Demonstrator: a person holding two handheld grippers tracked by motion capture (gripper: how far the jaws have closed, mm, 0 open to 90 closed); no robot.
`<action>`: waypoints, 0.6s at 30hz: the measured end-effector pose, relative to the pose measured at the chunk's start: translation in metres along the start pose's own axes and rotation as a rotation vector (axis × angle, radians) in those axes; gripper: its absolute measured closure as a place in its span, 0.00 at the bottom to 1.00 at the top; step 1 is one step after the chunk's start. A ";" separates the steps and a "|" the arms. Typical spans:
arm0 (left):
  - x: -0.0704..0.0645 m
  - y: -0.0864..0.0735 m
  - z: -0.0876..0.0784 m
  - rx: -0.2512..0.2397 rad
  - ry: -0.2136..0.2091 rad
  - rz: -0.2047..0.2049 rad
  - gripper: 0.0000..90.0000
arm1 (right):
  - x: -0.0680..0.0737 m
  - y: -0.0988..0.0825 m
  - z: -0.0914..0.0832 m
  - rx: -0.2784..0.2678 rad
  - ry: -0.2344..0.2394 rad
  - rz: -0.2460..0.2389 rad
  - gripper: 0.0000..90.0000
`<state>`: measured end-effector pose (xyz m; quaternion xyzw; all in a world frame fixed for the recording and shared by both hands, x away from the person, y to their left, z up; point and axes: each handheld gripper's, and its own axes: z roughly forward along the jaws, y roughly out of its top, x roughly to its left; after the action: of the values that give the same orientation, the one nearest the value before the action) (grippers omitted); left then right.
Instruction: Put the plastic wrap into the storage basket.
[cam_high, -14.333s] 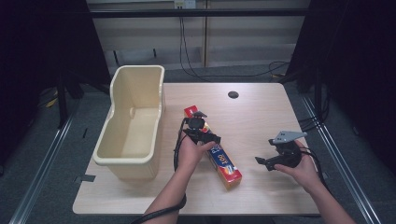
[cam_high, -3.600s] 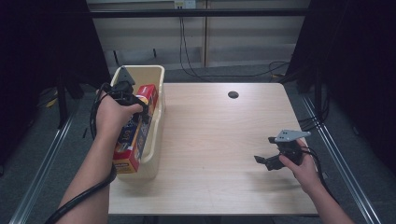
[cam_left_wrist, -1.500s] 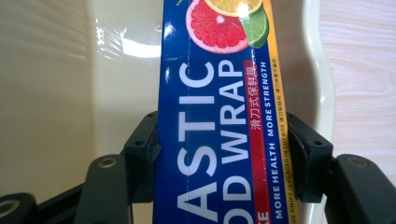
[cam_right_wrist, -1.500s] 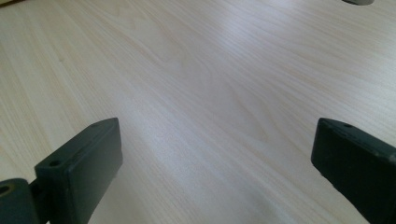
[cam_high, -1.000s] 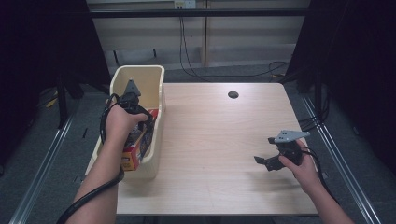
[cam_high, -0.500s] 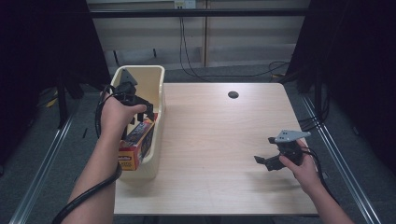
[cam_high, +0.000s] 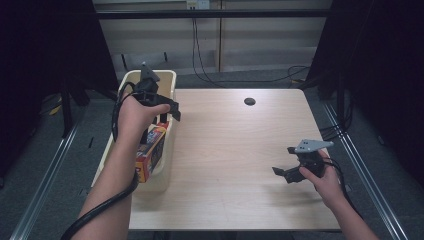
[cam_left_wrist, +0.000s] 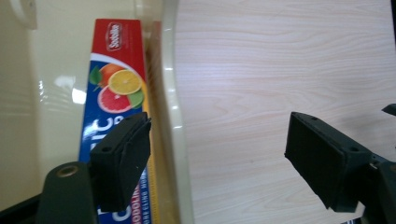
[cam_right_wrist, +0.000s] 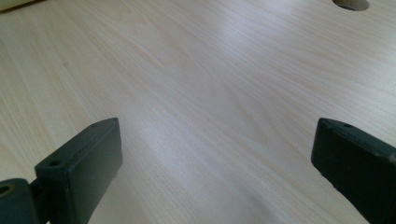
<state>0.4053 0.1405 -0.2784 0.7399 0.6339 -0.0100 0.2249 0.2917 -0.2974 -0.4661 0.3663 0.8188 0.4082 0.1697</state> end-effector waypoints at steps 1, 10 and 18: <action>-0.003 0.000 0.000 -0.005 -0.005 0.003 0.24 | 0.000 0.000 0.000 0.001 -0.002 0.001 0.02; -0.026 0.002 0.003 -0.021 -0.039 0.062 0.20 | 0.002 0.000 0.001 0.002 0.002 -0.006 0.02; -0.041 0.001 0.014 -0.023 -0.062 0.096 0.19 | 0.002 0.001 0.001 0.001 0.004 -0.008 0.02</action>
<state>0.4020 0.0967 -0.2785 0.7661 0.5906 -0.0151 0.2532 0.2917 -0.2953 -0.4665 0.3623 0.8207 0.4080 0.1696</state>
